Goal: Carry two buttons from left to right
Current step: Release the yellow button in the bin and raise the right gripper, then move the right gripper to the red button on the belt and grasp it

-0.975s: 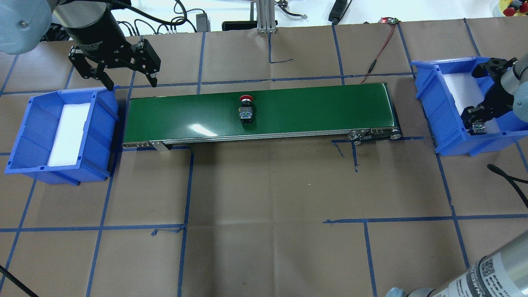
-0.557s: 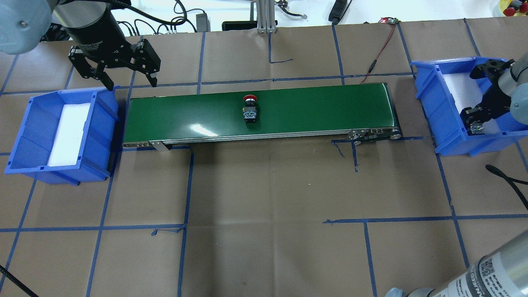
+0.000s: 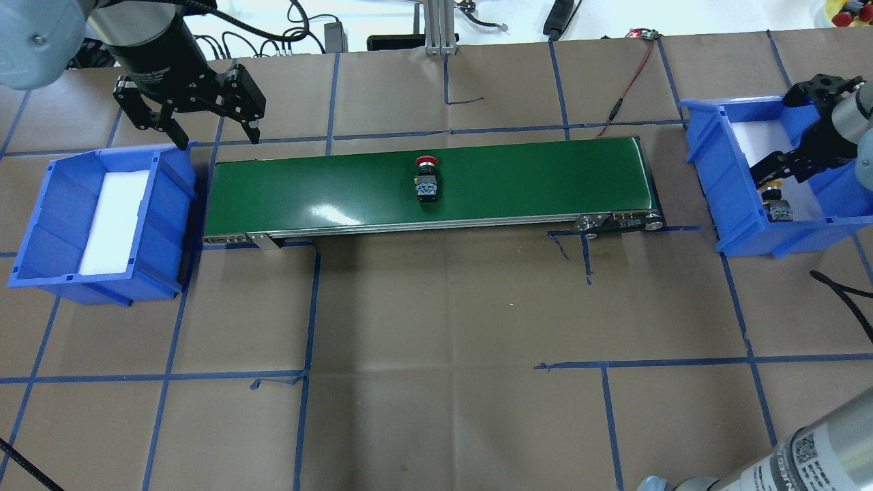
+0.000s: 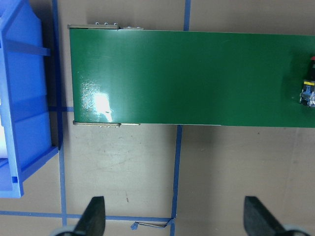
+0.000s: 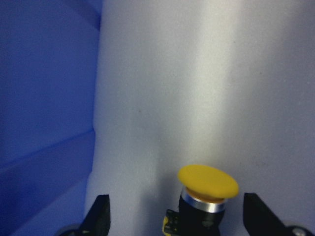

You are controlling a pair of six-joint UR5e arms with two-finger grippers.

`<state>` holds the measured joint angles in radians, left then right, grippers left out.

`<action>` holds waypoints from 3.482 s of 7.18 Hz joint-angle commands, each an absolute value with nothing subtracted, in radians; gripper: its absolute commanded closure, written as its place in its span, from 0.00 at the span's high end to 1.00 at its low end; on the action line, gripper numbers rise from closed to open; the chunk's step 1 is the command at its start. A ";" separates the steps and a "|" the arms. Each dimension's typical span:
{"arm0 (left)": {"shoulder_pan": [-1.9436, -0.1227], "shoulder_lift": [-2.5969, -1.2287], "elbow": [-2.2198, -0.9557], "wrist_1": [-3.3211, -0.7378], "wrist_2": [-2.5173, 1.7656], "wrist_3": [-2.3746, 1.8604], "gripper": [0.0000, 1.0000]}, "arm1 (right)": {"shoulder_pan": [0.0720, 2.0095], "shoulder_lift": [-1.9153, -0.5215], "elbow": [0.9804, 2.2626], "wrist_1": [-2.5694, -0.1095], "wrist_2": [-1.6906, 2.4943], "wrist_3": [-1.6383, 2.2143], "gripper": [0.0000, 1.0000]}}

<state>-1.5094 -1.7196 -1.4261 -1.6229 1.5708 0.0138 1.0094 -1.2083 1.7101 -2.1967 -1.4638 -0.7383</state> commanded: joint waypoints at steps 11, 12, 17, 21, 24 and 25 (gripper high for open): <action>-1.508 -1.721 -1.417 -1.624 1.572 0.014 1.00 | 1.730 -1.229 1.486 -2.020 -1.554 0.186 0.99; -1.508 -1.721 -1.417 -1.624 1.572 0.014 1.00 | 1.730 -1.224 1.486 -2.022 -1.555 0.189 0.99; -1.508 -1.721 -1.419 -1.624 1.571 0.014 1.00 | 1.672 -1.216 1.500 -2.013 -1.560 0.176 0.99; -1.508 -1.720 -1.420 -1.623 1.571 0.014 1.00 | 1.651 -1.209 1.502 -2.011 -1.568 0.187 0.99; -1.508 -1.720 -1.419 -1.623 1.571 0.014 1.00 | 1.649 -1.204 1.522 -2.013 -1.566 0.192 0.99; -1.508 -1.720 -1.420 -1.623 1.571 0.014 1.00 | 1.649 -1.203 1.546 -2.016 -1.556 0.193 0.99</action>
